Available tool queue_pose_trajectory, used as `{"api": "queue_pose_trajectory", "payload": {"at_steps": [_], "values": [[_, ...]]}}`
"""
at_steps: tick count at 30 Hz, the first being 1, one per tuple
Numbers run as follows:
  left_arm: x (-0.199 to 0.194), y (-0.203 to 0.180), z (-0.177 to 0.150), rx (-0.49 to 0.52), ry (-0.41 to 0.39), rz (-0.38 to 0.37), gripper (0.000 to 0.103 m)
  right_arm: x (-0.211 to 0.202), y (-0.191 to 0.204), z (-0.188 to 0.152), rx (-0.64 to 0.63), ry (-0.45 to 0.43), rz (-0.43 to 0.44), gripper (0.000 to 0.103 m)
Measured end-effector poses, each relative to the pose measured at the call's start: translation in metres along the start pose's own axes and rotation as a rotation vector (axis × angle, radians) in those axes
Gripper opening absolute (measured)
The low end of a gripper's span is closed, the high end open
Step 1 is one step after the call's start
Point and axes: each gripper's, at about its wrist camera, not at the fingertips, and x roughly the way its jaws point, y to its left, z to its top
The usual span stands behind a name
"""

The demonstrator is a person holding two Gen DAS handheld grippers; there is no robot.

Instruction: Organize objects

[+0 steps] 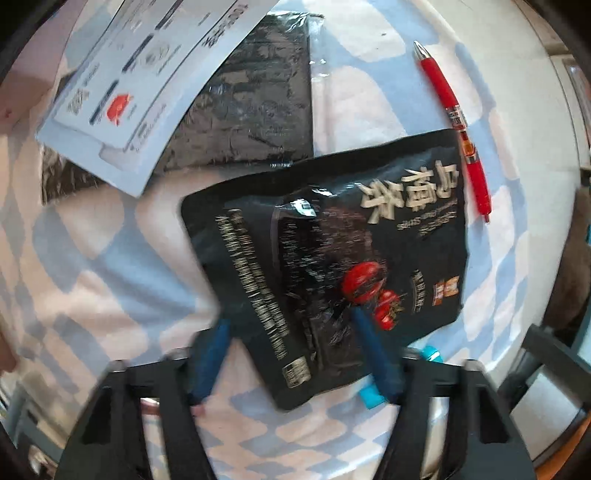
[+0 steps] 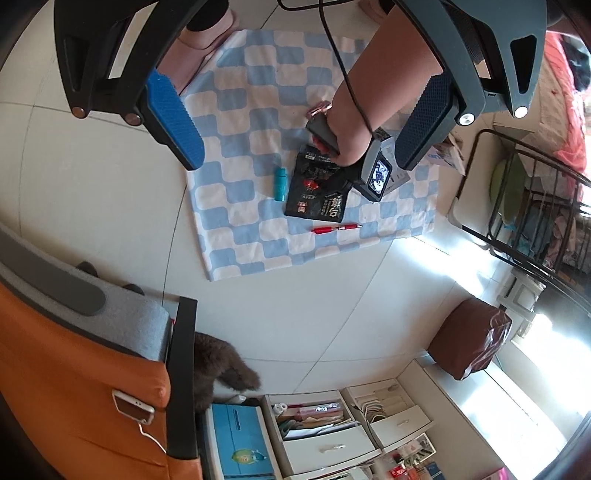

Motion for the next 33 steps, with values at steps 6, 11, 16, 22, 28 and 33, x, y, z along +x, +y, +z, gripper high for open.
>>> {"api": "queue_pose_trajectory", "payload": {"at_steps": [6, 11, 16, 22, 28, 33], "values": [[-0.009, -0.016, -0.009, 0.047, -0.026, -0.167, 0.008, -0.002, -0.002, -0.003, 0.010, 0.013, 0.027, 0.103], [-0.012, 0.006, -0.016, 0.023, -0.035, -0.287, 0.006, -0.009, -0.002, -0.002, 0.011, -0.008, 0.030, 0.103], [-0.028, 0.018, -0.020, 0.066, -0.072, -0.351, 0.000, -0.009, -0.007, 0.000, 0.021, -0.016, 0.019, 0.103], [-0.057, 0.037, 0.002, 0.056, -0.033, -0.470, 0.000, -0.007, -0.007, 0.002, 0.035, -0.017, 0.024, 0.103], [-0.078, 0.028, 0.006, 0.140, -0.038, -0.538, 0.000, 0.002, -0.007, 0.006, 0.067, 0.000, 0.058, 0.103], [-0.125, 0.046, 0.009, 0.143, -0.029, -0.589, 0.000, 0.020, -0.019, 0.006, 0.186, 0.064, 0.127, 0.103]]}}
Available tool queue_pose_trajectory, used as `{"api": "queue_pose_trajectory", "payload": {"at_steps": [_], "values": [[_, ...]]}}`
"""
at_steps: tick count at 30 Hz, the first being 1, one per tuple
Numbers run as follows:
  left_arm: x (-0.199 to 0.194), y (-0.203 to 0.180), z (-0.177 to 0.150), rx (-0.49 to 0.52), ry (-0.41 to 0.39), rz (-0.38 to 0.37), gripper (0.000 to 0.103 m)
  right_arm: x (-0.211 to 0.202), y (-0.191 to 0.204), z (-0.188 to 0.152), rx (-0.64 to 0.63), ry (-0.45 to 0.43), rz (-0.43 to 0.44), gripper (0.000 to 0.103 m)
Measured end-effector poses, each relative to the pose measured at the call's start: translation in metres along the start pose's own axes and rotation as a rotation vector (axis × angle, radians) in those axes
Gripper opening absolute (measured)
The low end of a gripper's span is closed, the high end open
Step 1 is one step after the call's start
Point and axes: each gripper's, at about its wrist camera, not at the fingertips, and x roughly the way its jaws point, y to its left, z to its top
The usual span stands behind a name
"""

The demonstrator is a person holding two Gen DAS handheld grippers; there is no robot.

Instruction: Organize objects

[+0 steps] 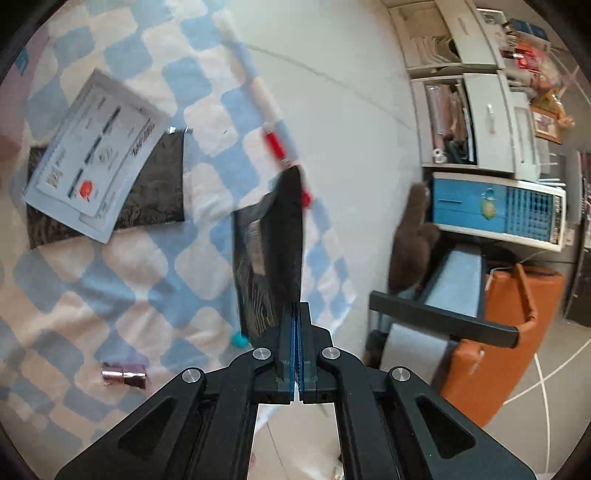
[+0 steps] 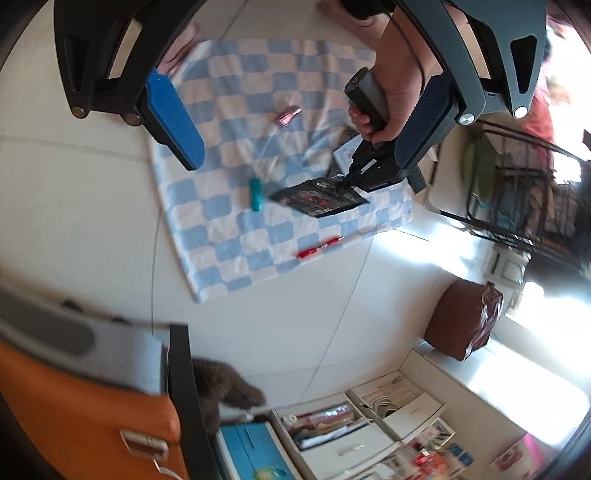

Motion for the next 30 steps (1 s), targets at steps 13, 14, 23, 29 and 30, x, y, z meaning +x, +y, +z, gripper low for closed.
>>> {"api": "queue_pose_trajectory", "payload": {"at_steps": [13, 14, 23, 29, 30], "values": [[-0.154, -0.013, -0.032, 0.077, -0.020, -0.127, 0.000, 0.106, -0.030, -0.043, 0.513, 0.420, 0.447, 0.103], [-0.169, -0.017, -0.036, 0.095, -0.026, -0.139, 0.000, 0.118, -0.029, -0.053, 0.573, 0.467, 0.482, 0.103], [-0.264, -0.018, -0.073, 0.215, -0.040, -0.213, 0.000, 0.146, 0.048, -0.061, 0.721, 0.455, 0.755, 0.096], [-0.301, 0.013, -0.086, 0.243, -0.057, -0.214, 0.000, 0.163, 0.100, -0.073, 0.699, 0.495, 0.823, 0.031], [-0.305, 0.018, -0.087, 0.253, -0.061, -0.205, 0.000, 0.162, 0.106, -0.073, 0.659, 0.487, 0.798, 0.017]]}}
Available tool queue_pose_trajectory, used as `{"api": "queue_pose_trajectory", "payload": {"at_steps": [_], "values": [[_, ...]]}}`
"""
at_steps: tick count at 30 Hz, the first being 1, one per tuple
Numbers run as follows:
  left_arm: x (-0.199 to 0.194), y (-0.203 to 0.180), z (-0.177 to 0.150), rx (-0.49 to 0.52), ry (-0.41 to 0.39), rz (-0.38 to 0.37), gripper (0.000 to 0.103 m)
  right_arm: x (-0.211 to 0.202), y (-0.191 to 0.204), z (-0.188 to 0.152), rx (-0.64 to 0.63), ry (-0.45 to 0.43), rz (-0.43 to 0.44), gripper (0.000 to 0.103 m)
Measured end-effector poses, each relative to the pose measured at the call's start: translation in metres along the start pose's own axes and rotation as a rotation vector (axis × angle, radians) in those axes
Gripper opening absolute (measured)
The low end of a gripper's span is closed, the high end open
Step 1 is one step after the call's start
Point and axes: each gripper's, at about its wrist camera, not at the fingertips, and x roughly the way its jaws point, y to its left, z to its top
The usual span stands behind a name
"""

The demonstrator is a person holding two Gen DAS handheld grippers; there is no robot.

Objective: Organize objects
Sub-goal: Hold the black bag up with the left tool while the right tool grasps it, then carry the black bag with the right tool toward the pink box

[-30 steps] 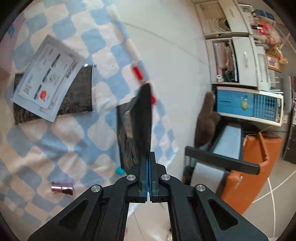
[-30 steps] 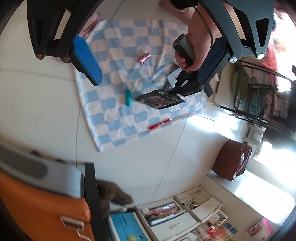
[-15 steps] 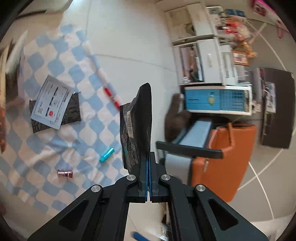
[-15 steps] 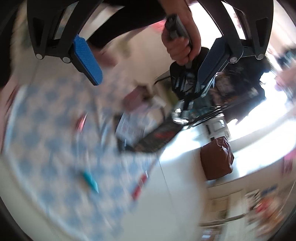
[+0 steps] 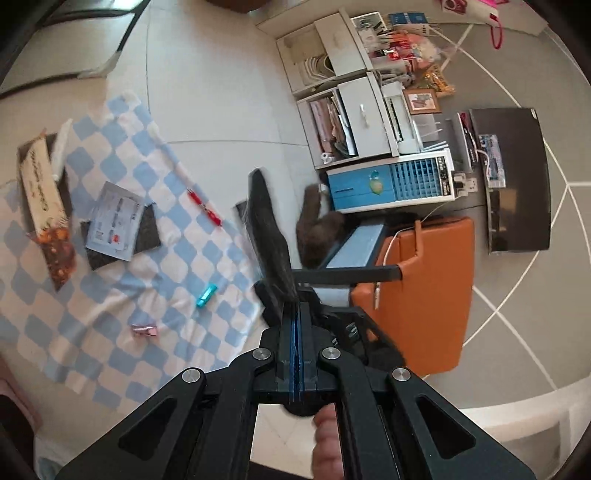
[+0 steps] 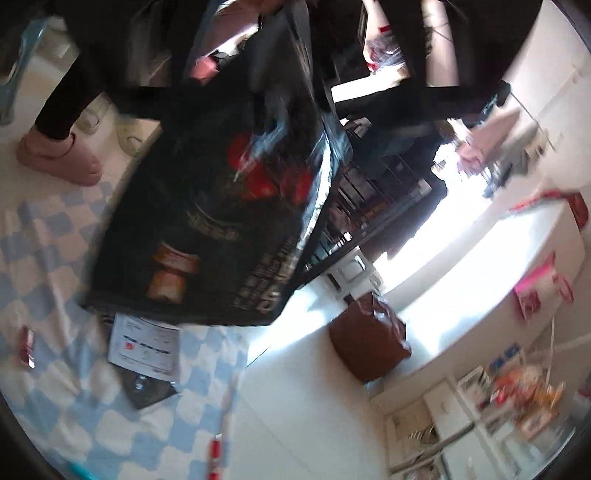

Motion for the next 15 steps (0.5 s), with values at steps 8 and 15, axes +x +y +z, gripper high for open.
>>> {"api": "queue_pose_trajectory", "payload": {"at_steps": [8, 15], "values": [[-0.065, 0.024, 0.012, 0.145, -0.029, 0.335, 0.014, 0.033, 0.047, -0.023, -0.439, -0.029, -0.267, 0.002], [-0.141, 0.062, 0.059, 0.177, -0.132, 0.480, 0.014, 0.077, 0.070, -0.061, -0.756, -0.003, -0.462, 0.000]]}}
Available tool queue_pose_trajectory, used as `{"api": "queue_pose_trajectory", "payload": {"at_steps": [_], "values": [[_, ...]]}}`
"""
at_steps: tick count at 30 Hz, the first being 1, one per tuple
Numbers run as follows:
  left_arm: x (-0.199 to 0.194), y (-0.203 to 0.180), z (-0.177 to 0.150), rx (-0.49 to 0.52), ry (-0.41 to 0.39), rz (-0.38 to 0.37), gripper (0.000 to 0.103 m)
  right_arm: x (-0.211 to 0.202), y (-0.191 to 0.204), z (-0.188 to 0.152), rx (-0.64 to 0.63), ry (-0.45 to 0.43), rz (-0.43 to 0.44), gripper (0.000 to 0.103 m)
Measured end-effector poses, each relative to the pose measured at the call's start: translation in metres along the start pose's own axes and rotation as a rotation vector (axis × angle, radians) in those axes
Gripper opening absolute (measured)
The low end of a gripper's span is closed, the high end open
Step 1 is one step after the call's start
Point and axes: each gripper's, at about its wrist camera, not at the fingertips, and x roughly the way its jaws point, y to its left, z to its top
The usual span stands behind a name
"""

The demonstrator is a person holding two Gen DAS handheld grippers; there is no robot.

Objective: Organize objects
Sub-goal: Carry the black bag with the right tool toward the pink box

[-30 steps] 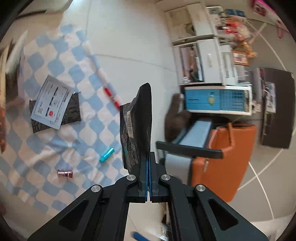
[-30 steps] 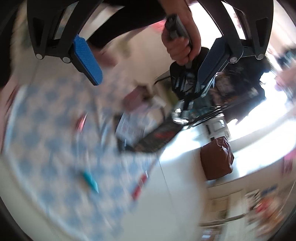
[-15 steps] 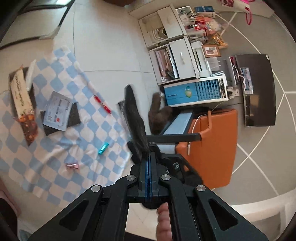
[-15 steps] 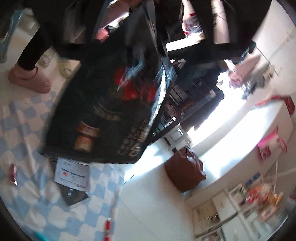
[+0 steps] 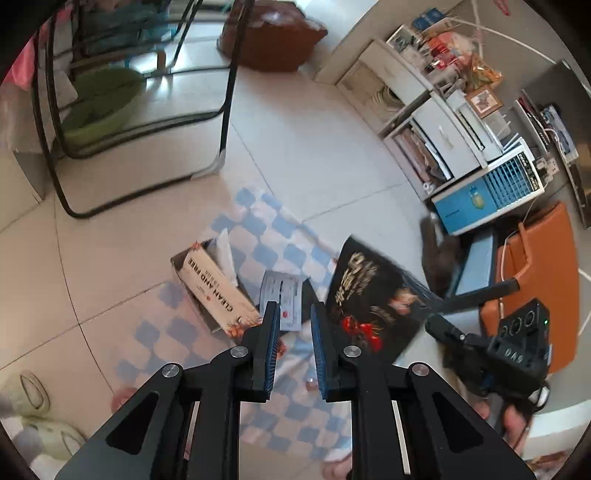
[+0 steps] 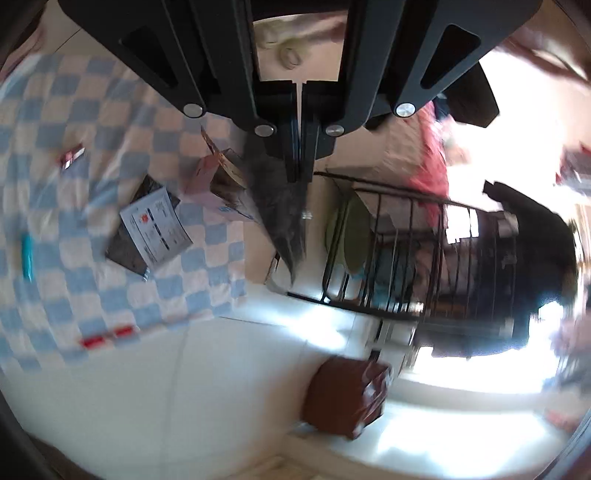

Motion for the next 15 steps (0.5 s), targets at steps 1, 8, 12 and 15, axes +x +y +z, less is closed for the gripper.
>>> {"api": "queue_pose_trajectory", "payload": {"at_steps": [1, 8, 12, 15], "values": [[-0.002, 0.009, 0.003, -0.011, -0.002, 0.005, 0.014, 0.007, 0.003, -0.002, -0.020, 0.008, 0.004, 0.001], [-0.019, 0.066, 0.018, -0.235, -0.036, -0.050, 0.015, 0.036, 0.007, -0.001, -0.139, 0.023, -0.156, 0.001], [-0.024, 0.078, 0.026, -0.284, -0.045, -0.101, 0.016, 0.042, -0.020, 0.005, -0.114, 0.025, -0.250, 0.001], [-0.023, 0.077, 0.026, -0.281, -0.038, -0.114, 0.037, 0.057, -0.048, 0.003, -0.070, 0.080, -0.282, 0.002]]}}
